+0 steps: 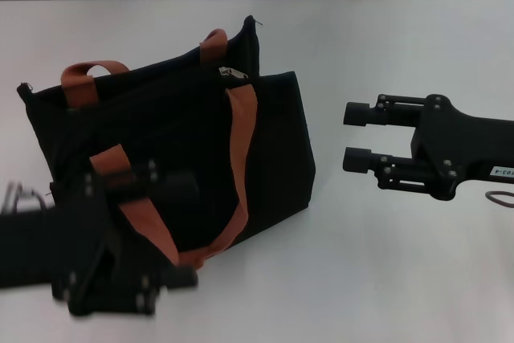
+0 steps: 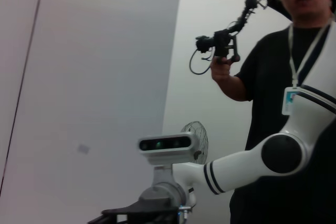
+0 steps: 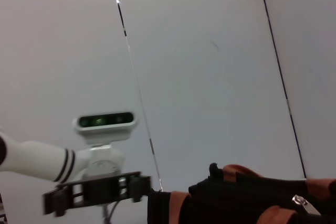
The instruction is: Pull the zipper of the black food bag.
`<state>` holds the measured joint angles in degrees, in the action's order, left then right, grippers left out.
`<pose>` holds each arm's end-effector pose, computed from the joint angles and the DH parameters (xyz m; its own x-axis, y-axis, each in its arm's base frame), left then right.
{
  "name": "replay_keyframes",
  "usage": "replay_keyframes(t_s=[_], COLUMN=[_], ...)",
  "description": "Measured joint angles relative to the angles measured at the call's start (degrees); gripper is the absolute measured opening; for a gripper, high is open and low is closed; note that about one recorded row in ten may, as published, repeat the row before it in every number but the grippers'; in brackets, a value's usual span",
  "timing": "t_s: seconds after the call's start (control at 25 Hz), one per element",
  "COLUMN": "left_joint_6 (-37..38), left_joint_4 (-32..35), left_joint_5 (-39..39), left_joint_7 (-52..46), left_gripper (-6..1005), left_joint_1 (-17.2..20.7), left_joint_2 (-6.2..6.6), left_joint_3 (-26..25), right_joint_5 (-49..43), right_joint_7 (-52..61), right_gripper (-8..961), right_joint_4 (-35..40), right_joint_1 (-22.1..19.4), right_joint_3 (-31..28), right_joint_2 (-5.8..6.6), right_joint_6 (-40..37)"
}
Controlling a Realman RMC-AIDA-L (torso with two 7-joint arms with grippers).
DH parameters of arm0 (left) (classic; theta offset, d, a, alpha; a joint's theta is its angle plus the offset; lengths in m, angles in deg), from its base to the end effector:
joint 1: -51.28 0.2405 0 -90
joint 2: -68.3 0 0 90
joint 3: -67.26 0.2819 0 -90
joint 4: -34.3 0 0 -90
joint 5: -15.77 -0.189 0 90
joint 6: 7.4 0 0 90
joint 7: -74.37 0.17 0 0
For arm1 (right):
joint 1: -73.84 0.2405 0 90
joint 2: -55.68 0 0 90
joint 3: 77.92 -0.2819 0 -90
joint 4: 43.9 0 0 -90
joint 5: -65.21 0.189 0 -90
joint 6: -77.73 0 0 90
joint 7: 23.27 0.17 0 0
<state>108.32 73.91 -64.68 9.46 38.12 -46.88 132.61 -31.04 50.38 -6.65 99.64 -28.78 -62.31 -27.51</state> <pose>-0.2380 0.2072 0.0006 0.6019 0.1101 0.7909 0.1023 -0.9929 0.0603 0.2216 0.2871 -0.0174 0.6852 -0.1963 -0.7014 -0.2542 -0.9669 0.0223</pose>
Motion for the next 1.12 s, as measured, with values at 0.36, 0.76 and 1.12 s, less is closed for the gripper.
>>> replay_keyframes(t_s=[0.36,0.76,1.12], left_joint_6=[-1.47,-10.47,-15.02], left_joint_4=[-11.71,-20.92,-18.65], left_joint_5=[-3.37,-8.07,-8.83], left_joint_7=[15.26,20.53,16.84], left_gripper=[813,813,813], left_joint_1=[2.47,-1.17,-6.71], left_joint_2=[-0.46,2.36,4.45], left_joint_3=[4.28,0.55,-2.36], right_joint_5=[-3.40,-13.03,-13.92], right_joint_7=[-0.59,-12.14,-16.14], right_gripper=[622,621,623], right_joint_4=[-0.18,-6.82,-11.52], right_joint_1=[0.27,-1.02,-0.40], right_joint_3=[-0.03,0.05,0.07], right_joint_2=[0.08,-1.00,-1.03], right_joint_6=[-0.28,-1.70,2.68])
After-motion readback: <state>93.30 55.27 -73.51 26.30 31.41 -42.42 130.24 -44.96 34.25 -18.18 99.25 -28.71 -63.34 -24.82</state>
